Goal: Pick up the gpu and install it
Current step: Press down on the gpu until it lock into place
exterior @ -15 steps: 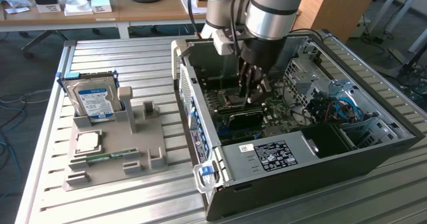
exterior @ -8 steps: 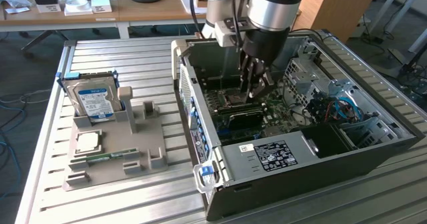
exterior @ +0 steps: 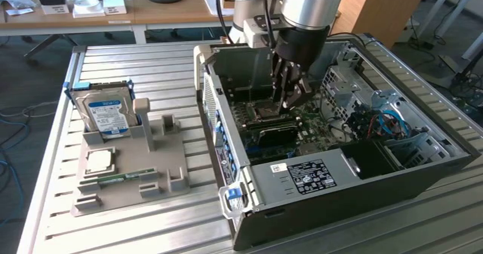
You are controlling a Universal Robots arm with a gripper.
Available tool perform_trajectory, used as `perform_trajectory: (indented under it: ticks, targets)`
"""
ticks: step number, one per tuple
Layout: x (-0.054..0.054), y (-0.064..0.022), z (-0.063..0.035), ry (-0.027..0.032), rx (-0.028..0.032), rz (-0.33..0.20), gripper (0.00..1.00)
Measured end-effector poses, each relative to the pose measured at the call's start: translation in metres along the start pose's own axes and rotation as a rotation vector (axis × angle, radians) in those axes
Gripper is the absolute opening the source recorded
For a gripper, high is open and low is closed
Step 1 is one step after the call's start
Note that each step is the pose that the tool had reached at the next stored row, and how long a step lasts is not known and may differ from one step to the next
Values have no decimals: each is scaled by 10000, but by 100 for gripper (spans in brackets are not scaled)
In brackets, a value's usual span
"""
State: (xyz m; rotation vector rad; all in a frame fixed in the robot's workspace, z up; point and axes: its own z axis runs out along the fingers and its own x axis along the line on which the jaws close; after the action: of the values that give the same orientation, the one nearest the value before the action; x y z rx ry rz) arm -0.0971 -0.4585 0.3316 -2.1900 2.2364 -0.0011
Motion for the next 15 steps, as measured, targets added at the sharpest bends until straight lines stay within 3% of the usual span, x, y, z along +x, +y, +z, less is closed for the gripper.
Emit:
perform_trajectory:
  ticks: [12,14,15]
  targets:
    - [0,0,0,1,-7,0,38]
    - [0,0,0,0,-9,0,26]
    - [0,0,0,1,-10,0,26]
